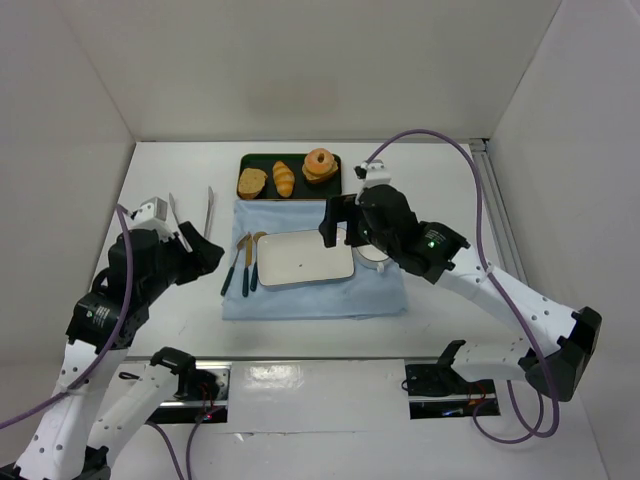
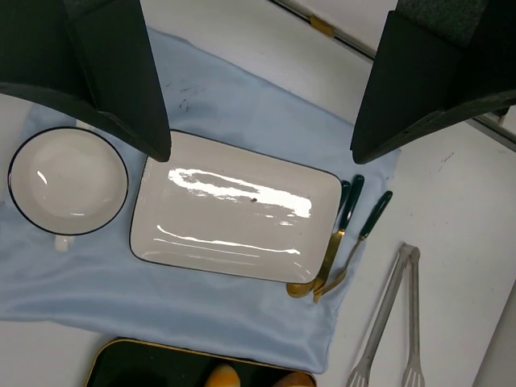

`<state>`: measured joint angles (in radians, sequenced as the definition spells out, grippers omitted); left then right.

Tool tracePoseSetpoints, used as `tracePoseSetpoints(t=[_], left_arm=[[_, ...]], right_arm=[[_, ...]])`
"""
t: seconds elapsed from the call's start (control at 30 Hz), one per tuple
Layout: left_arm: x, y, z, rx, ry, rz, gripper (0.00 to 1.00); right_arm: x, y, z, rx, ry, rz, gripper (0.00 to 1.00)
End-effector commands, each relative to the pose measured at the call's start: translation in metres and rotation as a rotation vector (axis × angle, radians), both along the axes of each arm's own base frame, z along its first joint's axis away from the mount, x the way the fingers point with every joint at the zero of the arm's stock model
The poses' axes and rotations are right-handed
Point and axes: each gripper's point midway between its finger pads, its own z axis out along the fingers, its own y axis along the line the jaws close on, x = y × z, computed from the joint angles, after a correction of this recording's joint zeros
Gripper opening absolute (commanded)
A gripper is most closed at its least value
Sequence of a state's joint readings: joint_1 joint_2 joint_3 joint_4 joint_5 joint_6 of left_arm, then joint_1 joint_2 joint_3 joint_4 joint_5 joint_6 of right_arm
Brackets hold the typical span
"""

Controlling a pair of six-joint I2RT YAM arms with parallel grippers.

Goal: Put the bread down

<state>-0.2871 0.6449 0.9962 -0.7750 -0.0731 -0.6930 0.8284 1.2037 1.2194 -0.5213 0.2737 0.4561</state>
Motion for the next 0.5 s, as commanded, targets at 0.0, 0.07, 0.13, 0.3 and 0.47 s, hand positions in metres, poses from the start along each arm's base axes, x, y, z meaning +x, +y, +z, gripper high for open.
tracePoseSetpoints(t=[0.0,0.07,0.13,0.3,0.47], left_arm=[[-0.005,-0.001,-0.003,-0.019,0.019,0.007,0.74],[-0.005,0.002,-0.001,-0.015,0.008,0.020,0.74],[-0.004,0.007,-0.006,0.012,0.022,0.038,0.74],[0.000,0.034,-0.027,0.152,0.121,0.143,0.74],[0.008,0.048,-0.041,0.251,0.158,0.190,0.74]], right_arm=[[0.001,-0.002,0.022,0.029,-0.047,-0.048,1.00],[-0.001,0.000,0.022,0.014,-0.056,-0.030,1.00],[-0.009,0.006,0.018,-0.028,-0.057,0.068,1.00],[-0.016,0.001,-0.003,-0.097,-0.005,0.096,1.00],[-0.017,-0.013,-0.010,-0.086,0.004,0.020,1.00]])
